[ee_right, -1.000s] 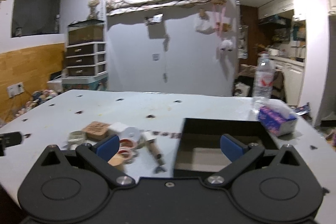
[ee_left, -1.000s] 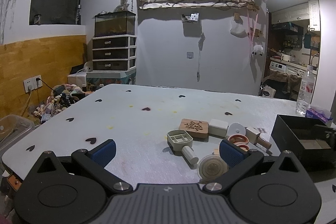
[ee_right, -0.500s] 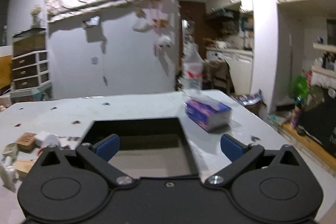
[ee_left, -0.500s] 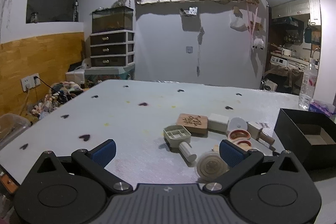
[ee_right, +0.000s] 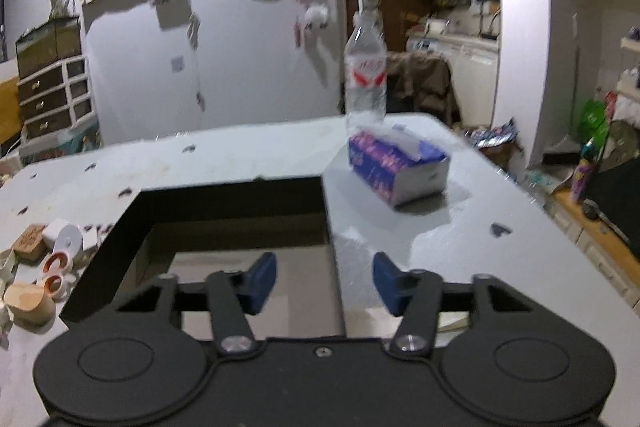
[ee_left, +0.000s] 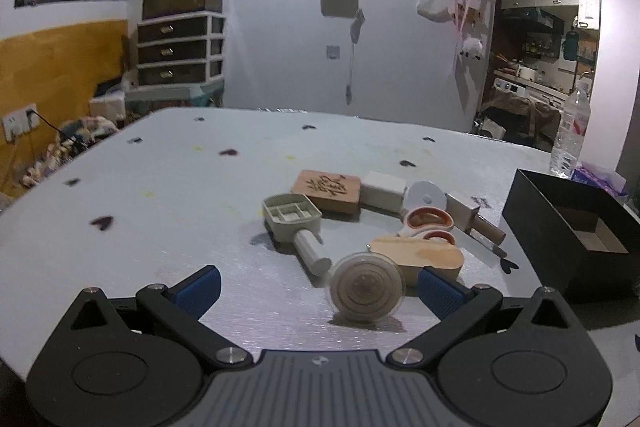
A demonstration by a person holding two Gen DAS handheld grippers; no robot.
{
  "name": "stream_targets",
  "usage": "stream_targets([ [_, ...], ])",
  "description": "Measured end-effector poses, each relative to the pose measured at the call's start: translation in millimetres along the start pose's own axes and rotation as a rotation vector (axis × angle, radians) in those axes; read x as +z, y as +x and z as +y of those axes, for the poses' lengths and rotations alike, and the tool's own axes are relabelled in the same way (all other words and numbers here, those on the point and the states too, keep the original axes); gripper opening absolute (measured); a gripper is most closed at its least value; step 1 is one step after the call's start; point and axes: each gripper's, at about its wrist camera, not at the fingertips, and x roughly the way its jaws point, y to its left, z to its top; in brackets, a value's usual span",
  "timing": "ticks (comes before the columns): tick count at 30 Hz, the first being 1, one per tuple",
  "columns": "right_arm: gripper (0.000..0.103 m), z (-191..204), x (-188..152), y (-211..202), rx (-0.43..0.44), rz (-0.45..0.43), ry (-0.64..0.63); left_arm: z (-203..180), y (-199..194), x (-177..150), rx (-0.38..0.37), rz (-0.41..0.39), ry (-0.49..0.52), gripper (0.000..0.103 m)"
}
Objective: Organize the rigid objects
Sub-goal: 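Move the left gripper to the clear round lid and grasp it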
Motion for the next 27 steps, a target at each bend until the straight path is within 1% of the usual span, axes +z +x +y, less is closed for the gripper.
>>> stream_targets([
  [1,0.043,1,0,4,0.007,0.016,0.000,0,4,-1,-0.009,0.006,-0.007,0.103],
  [2,0.040,2,1,7,0.011,0.032,-0.004,0,8,-1,-0.024,0.014,-0.015,0.103],
  [3,0.032,3,0,10,0.016,0.043,-0.006,-1,12,-2,-0.033,0.021,-0.019,0.103],
  [5,0.027,3,1,13,0.004,0.051,-0.016,-2,20,-3,-0.048,0.035,-0.028,0.102],
  [6,0.023,3,1,14,-0.004,0.051,-0.024,-2,24,-4,-0.055,0.041,-0.032,0.101],
  [7,0.019,3,1,14,-0.011,0.053,-0.028,-2,28,-5,-0.069,0.043,-0.039,0.097],
  [9,0.016,0,1,16,-0.011,0.073,-0.023,-2,36,-5,-0.086,0.054,-0.053,0.092],
  [12,0.016,-5,2,24,-0.026,0.120,-0.012,-2,46,-6,-0.090,0.053,-0.054,0.092],
  [14,0.014,-6,1,28,-0.036,0.136,-0.018,-1,50,-6,-0.095,0.049,-0.053,0.091],
  [15,0.009,-6,0,30,-0.034,0.147,-0.017,-1,52,-6,-0.099,0.046,-0.050,0.091],
  [16,0.007,-7,-1,32,-0.029,0.159,-0.015,-1,54,-6,-0.103,0.042,-0.045,0.091],
  [18,0.006,-7,-2,34,-0.036,0.166,-0.012,-2,58,-6,-0.109,0.036,-0.037,0.091],
  [23,0.006,-7,-1,33,-0.037,0.163,-0.014,0,67,-8,-0.137,0.046,-0.049,0.075],
  [25,0.006,-8,-1,33,-0.036,0.162,-0.011,-1,69,-9,-0.148,0.053,-0.046,0.063],
  [27,0.006,-8,-1,33,-0.036,0.161,-0.007,-3,69,-9,-0.139,0.050,-0.033,0.054],
])
